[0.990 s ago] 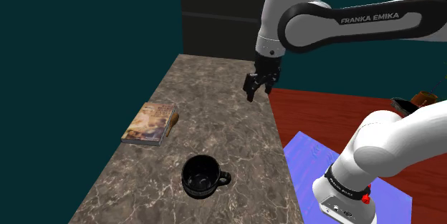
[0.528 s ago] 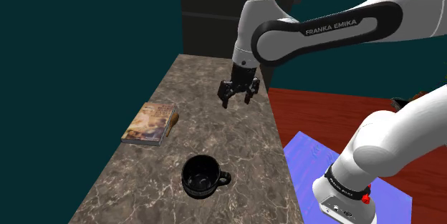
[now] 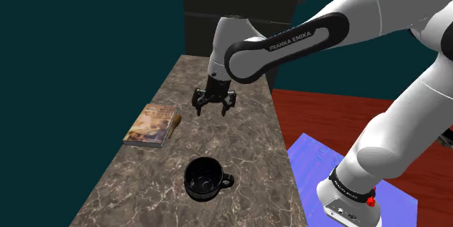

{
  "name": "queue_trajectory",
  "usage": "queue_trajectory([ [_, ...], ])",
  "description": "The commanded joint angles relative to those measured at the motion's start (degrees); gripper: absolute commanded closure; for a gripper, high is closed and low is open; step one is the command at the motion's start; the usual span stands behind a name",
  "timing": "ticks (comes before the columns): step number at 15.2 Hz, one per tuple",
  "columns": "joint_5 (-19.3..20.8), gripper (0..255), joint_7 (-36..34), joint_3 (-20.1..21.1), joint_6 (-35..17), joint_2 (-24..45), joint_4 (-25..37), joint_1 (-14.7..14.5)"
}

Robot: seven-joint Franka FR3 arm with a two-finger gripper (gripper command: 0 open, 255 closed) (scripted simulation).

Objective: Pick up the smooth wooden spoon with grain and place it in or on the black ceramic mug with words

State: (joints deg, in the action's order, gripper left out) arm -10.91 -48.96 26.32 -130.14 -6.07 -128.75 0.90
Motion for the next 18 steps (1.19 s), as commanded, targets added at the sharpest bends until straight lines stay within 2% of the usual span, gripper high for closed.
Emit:
queue_trajectory([
  [1, 1.8, 0, -4.7, 0.9, -2.7, 4.6, 2.9, 0.2],
  [5, 6.4, 0, -14.0, 1.1, -6.8, 13.6, 9.4, -0.9],
  [10, 11.7, 0, -24.2, -1.0, -10.0, 23.8, 18.8, -4.0],
  [18, 14.2, 0, -25.8, -2.2, -13.9, 28.6, 19.3, -5.8],
])
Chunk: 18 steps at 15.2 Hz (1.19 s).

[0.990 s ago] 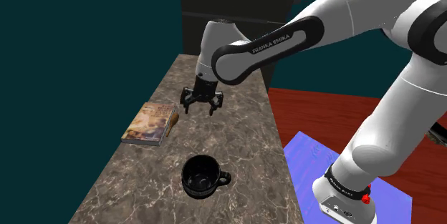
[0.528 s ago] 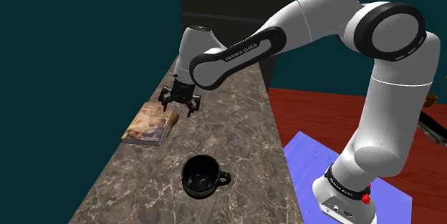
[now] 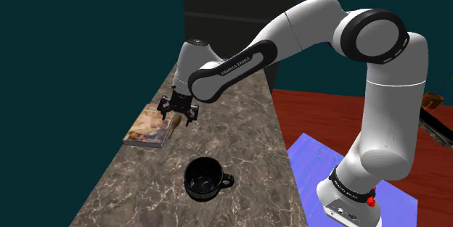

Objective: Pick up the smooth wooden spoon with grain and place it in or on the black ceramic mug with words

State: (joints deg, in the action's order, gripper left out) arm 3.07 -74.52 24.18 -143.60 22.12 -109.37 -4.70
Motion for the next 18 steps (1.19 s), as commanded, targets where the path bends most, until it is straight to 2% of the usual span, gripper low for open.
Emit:
queue_trajectory([
  [1, 0.2, 0, -0.2, -0.1, -0.5, 0.4, -0.1, -0.2],
  [7, 0.2, 0, -0.2, -0.1, -0.4, 0.4, 0.0, -0.2],
  [8, 0.2, 255, -0.2, -0.1, -0.4, 0.4, 0.0, -0.2],
  [18, 0.0, 255, -0.1, 0.0, 0.2, -0.1, 0.1, -0.1],
])
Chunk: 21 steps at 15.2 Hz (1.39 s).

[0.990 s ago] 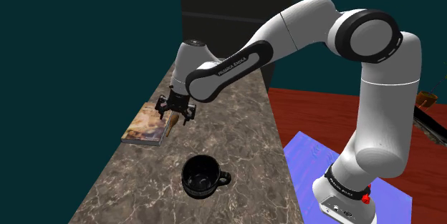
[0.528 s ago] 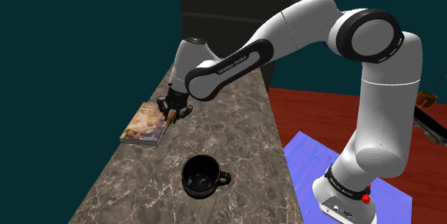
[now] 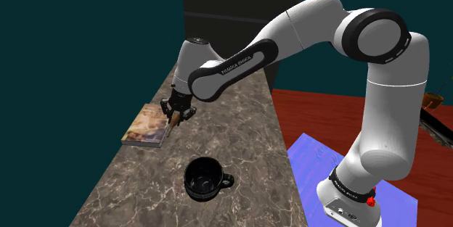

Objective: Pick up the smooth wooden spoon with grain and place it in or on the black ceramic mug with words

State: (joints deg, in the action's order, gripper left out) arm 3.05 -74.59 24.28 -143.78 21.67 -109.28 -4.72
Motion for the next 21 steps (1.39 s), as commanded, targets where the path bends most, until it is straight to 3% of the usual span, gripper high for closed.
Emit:
queue_trajectory([
  [1, -0.2, 255, 0.0, 0.1, 1.0, -0.1, 0.3, 0.1],
  [21, -3.4, 255, 1.0, 1.7, 14.3, -6.9, 7.2, 1.4],
])
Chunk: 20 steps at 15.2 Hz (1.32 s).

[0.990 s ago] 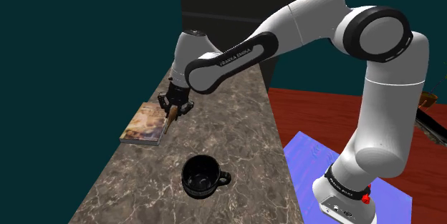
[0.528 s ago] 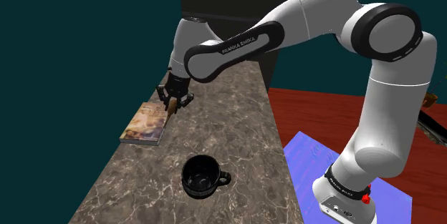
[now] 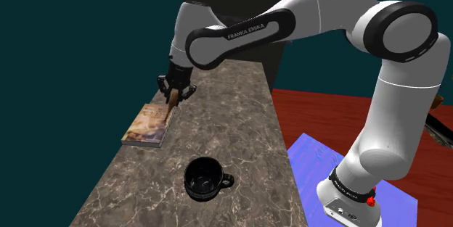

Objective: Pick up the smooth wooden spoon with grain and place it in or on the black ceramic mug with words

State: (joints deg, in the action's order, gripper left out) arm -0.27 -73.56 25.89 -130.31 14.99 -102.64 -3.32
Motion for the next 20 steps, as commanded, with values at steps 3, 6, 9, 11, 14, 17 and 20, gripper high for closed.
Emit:
queue_trajectory([
  [3, -0.4, 255, 0.0, 0.2, 3.0, -0.9, 2.1, 0.1],
  [6, -0.6, 255, 0.0, 0.2, 5.1, -1.5, 3.7, 0.2],
  [9, -0.8, 255, -0.1, 0.3, 7.3, -1.9, 5.5, 0.2],
  [11, -0.8, 255, -0.1, 0.3, 8.5, -2.1, 6.6, 0.2],
  [14, -3.2, 255, -1.0, 1.5, 6.7, -8.0, -0.5, 0.0],
  [17, -5.7, 255, -1.9, 2.5, 5.4, -13.6, -6.6, -0.5],
  [20, -8.3, 255, -2.9, 3.5, 4.6, -19.0, -12.0, -1.6],
])
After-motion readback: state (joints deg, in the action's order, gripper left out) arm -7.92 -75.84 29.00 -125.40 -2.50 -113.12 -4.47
